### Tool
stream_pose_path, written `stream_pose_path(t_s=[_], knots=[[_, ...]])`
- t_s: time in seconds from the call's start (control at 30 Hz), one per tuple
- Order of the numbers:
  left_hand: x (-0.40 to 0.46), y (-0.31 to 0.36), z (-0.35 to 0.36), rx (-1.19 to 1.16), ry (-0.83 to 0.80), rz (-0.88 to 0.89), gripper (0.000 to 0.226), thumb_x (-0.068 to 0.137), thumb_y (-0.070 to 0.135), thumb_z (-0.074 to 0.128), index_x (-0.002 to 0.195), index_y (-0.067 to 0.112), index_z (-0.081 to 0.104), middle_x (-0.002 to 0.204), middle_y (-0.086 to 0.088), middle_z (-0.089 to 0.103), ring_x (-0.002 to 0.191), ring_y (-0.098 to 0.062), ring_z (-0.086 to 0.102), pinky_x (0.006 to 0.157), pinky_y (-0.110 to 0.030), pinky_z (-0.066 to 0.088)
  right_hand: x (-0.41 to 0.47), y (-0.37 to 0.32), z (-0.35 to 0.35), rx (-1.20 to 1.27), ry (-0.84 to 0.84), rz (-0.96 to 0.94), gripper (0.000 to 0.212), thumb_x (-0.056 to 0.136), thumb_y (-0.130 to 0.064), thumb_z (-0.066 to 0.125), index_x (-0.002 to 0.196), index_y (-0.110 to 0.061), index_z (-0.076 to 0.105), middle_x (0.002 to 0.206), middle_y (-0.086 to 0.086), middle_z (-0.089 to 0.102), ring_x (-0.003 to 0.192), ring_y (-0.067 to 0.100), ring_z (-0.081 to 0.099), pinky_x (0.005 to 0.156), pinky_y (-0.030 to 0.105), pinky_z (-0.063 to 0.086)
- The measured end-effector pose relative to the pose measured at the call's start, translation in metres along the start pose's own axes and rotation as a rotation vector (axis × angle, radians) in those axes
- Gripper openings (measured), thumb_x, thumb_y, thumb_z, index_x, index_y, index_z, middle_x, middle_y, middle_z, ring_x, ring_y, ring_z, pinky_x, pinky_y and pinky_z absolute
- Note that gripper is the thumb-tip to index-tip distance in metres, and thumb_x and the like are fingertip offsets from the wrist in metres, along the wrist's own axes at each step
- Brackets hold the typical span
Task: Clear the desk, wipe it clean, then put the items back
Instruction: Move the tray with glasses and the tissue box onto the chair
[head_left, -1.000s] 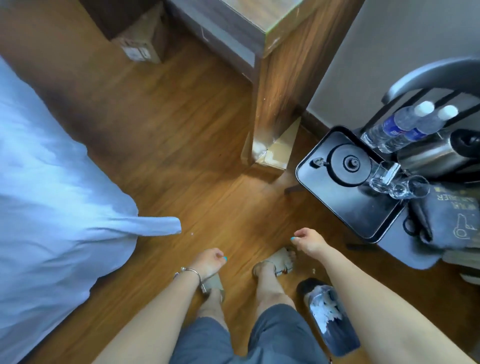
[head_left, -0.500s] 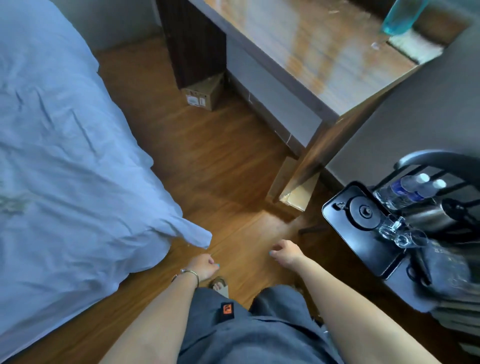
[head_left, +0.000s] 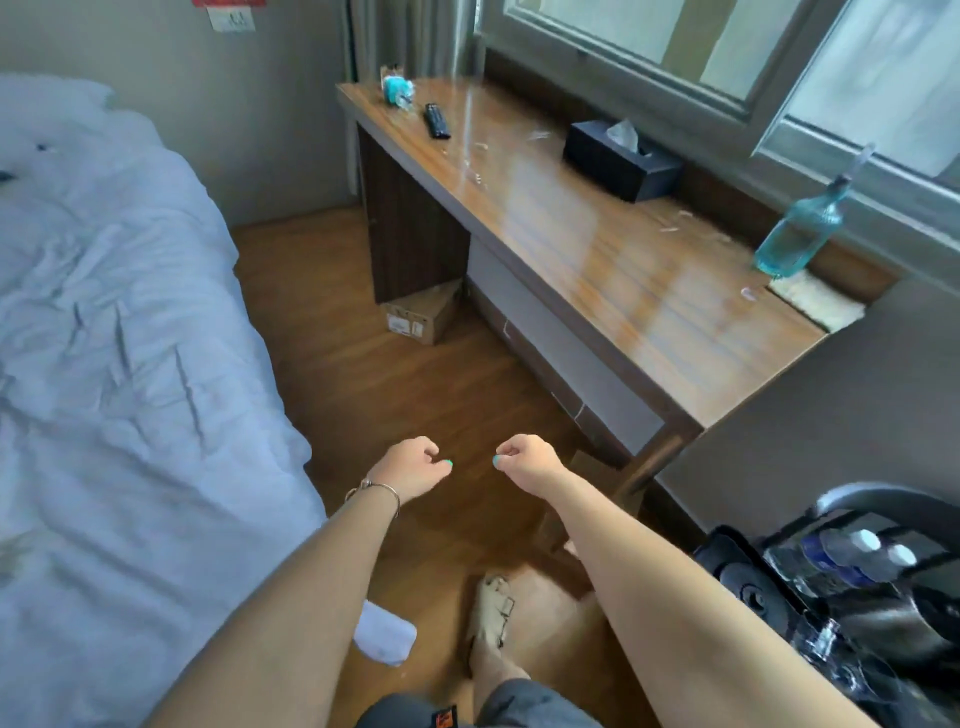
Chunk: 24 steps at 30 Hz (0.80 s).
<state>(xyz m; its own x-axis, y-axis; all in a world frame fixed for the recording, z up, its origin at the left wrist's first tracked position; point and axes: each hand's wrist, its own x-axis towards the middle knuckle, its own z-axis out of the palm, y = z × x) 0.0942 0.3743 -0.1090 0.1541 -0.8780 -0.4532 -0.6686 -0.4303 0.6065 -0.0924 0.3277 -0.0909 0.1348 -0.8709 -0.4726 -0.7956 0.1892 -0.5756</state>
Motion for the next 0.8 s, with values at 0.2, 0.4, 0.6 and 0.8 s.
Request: stream_pose_path(t_s=[0.2,0.4,0.6,0.8], knots=[[0.108,0.078,-0.1,-0.027,0.13,0.027,0.039,0.087,0.042,0.061,0.119,0.022,0.059,0.119,0.002,0.061,0.112,-0.02,0.057,0.1,-0.035,0.046,0.122,-0.099,-0.079,0.065,0.11,-0.12,0.024,0.096,-0.026,0.059,0.117,-0.016,0.066,0.107,0.002,0.066,0.1,0.016,0.062,0.091,0.03,0.054],[0.192,0.13,-0.202,-0.069,0.297,0.054,0.013,0.089,0.036,0.059,0.094,0.025,0.056,0.1,0.001,0.057,0.094,-0.02,0.051,0.092,-0.033,0.044,0.23,-0.19,-0.158,0.116,0.089,-0.255,0.01,0.095,-0.02,0.058,0.103,-0.018,0.065,0.098,0.002,0.064,0.093,0.016,0.063,0.085,0.03,0.056],[0.263,0.161,-0.282,-0.211,0.428,0.047,0.031,0.091,0.026,0.057,0.067,0.03,0.039,0.09,-0.002,0.05,0.084,-0.022,0.051,0.086,-0.034,0.048,0.317,-0.254,-0.2,0.058,0.075,-0.28,0.014,0.093,-0.013,0.058,0.103,-0.009,0.067,0.099,0.007,0.065,0.096,0.022,0.062,0.07,0.025,0.044],[0.364,0.168,-0.357,-0.201,0.309,0.096,0.031,0.093,0.028,0.06,0.121,0.016,0.058,0.121,-0.002,0.055,0.116,-0.021,0.052,0.1,-0.036,0.042,0.413,-0.322,-0.211,0.065,0.125,-0.267,0.013,0.093,-0.015,0.061,0.104,-0.012,0.067,0.106,0.008,0.066,0.096,0.02,0.063,0.073,0.025,0.05]])
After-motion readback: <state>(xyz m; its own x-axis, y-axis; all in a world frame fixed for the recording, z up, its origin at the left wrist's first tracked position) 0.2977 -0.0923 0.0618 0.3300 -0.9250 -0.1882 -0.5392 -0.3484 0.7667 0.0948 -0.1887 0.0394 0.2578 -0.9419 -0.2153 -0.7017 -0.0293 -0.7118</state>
